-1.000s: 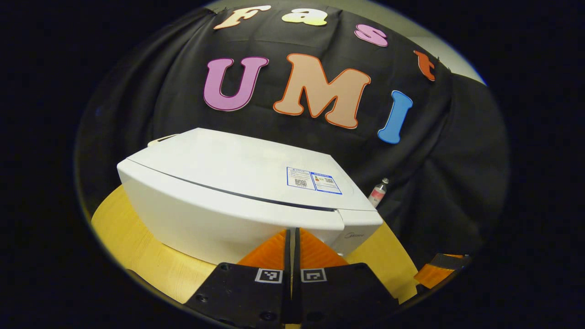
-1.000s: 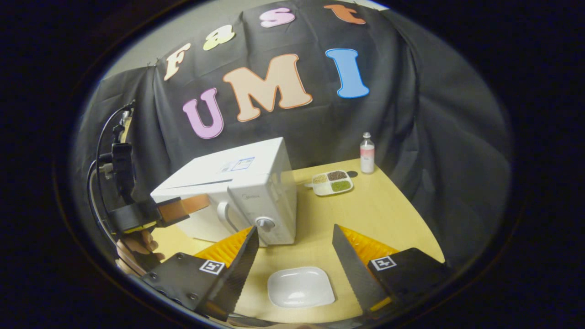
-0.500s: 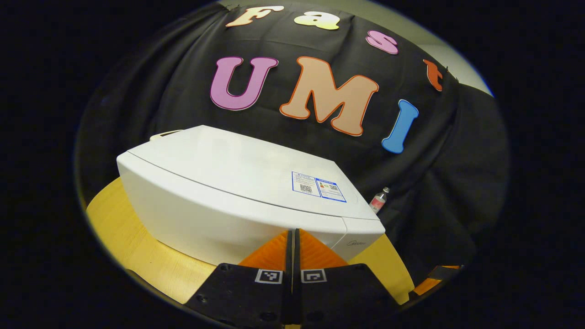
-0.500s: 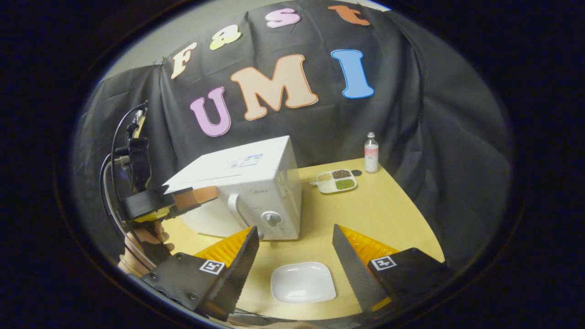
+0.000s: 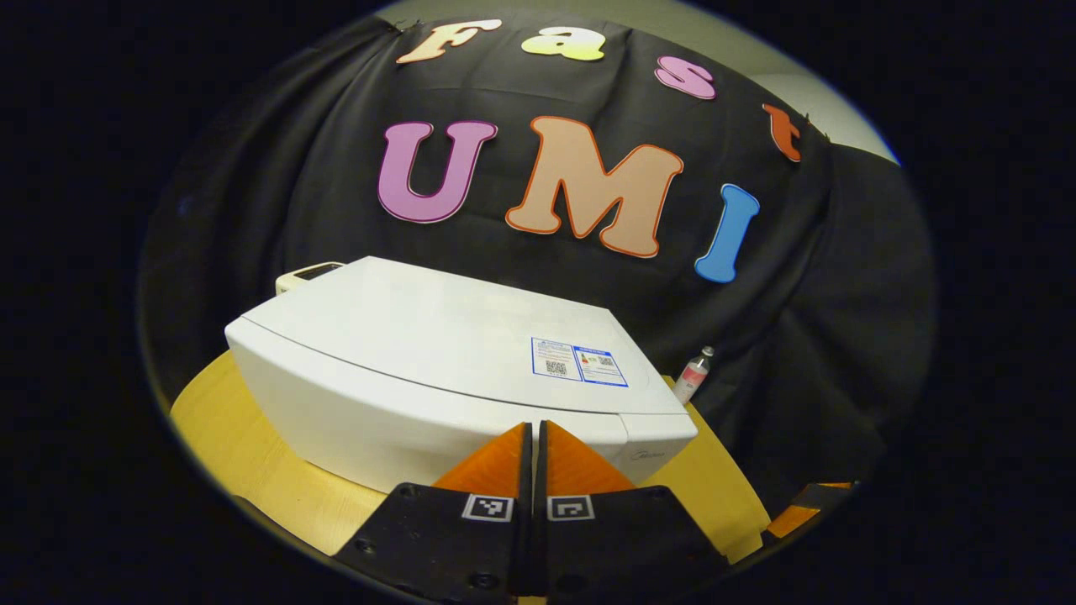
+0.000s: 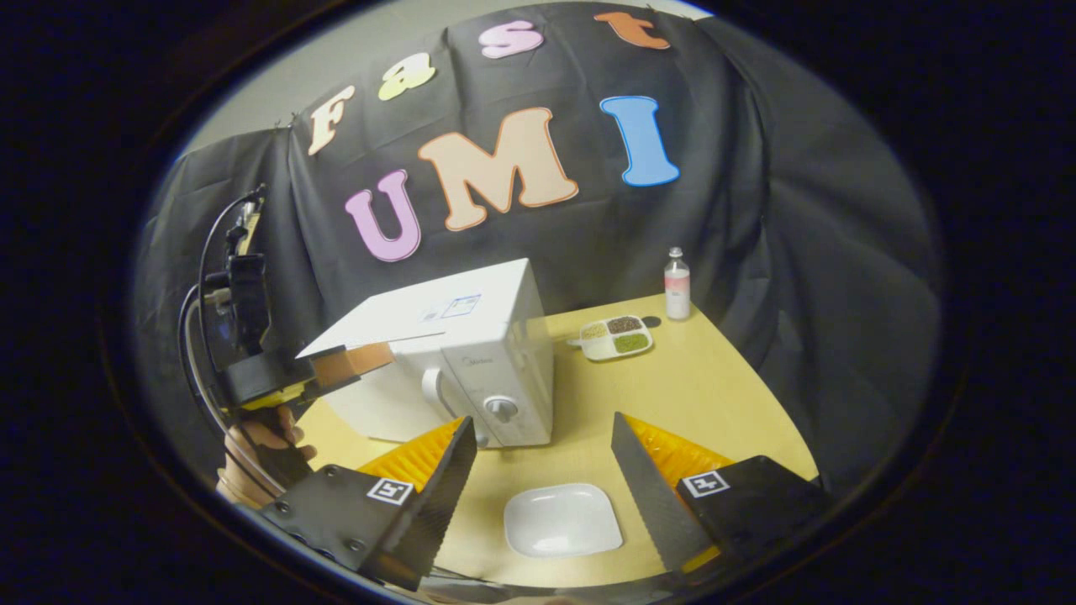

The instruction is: Open the microwave oven with the left hand, put the food in, and close the microwave oven.

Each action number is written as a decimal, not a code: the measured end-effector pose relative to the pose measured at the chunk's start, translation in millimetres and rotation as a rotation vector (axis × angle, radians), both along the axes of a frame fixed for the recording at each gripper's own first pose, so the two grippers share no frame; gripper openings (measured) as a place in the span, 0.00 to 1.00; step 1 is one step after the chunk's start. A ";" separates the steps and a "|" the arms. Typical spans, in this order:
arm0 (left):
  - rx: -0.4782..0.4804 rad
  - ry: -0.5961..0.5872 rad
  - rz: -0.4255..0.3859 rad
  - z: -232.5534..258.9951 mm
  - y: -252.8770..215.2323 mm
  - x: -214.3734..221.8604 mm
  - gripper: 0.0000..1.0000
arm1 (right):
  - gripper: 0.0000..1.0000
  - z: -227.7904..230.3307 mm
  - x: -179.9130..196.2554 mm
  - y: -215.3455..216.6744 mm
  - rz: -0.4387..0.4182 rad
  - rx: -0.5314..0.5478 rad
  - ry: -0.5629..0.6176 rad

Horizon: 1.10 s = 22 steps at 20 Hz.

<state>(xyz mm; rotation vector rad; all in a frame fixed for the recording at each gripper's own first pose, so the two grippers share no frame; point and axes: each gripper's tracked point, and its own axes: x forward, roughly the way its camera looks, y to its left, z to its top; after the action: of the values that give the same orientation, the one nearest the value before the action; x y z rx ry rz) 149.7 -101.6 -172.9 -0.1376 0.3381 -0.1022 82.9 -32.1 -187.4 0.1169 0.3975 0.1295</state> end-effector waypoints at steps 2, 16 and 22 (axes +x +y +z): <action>0.022 -0.020 -0.008 10.2 1.7 -8.9 0.11 | 0.99 7.0 2.1 -2.0 -0.004 -0.001 -0.014; 0.163 -0.143 0.102 86.1 59.2 -79.3 0.97 | 0.91 43.7 10.5 -5.9 0.017 -0.040 -0.083; 0.140 -0.186 0.127 113.1 64.3 -97.7 0.96 | 0.99 86.9 18.9 8.9 0.064 -0.042 -0.163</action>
<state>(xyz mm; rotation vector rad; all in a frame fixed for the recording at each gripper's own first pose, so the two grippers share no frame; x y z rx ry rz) 51.9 -37.3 -59.7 -0.0106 0.1497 0.0342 101.9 -23.2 -100.5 0.0520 0.2416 0.1923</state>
